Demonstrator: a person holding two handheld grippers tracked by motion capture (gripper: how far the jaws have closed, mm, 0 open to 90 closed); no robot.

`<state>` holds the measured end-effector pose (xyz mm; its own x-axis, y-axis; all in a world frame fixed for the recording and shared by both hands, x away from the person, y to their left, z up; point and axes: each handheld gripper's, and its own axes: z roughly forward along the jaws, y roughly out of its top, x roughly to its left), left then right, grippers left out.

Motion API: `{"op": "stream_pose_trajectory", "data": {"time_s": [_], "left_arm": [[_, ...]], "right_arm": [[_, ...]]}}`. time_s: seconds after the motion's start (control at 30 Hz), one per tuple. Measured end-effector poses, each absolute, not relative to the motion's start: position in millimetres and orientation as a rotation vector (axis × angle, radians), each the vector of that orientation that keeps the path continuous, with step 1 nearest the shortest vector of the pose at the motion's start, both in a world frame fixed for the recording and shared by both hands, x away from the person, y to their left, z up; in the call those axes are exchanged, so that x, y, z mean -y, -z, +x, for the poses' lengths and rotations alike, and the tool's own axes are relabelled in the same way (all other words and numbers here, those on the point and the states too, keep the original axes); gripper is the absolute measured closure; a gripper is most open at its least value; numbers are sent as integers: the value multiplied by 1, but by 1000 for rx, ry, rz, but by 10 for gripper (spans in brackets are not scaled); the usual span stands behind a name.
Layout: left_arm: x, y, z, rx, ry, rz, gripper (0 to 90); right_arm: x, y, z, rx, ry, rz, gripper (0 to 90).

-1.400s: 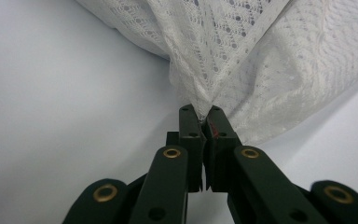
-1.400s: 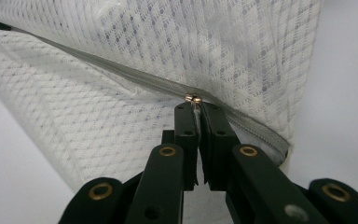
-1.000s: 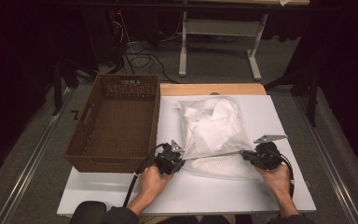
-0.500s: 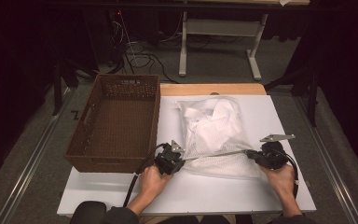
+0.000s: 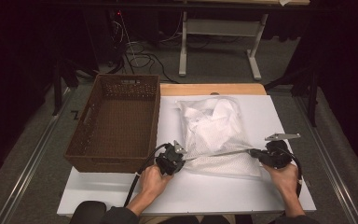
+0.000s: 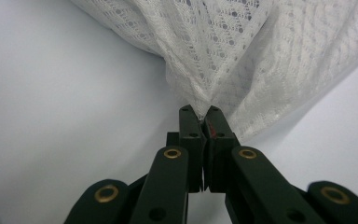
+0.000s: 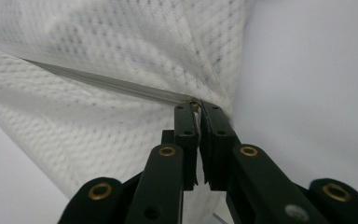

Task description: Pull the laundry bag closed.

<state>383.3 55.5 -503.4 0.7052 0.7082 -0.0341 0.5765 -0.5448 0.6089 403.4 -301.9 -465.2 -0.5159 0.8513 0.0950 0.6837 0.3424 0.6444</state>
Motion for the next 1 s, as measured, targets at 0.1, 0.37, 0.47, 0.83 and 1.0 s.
{"op": "stream_pose_trajectory", "data": {"time_s": [0.1,0.37,0.47,0.83,1.0], "left_arm": [[-59,503,385,-1001,-266,2307,878],[-62,501,386,-1032,-273,2301,877],[-61,502,386,-1042,-273,2307,874],[-60,500,384,-1060,-253,2283,677],[-60,494,381,-1042,-209,2244,546]], "right_arm": [[308,466,403,-2320,-906,1405,872],[312,468,405,-2304,-886,1429,871],[311,472,408,-2310,-868,1432,871],[307,480,410,-2320,-846,1449,832],[309,473,408,-2287,-930,1429,695]]}}
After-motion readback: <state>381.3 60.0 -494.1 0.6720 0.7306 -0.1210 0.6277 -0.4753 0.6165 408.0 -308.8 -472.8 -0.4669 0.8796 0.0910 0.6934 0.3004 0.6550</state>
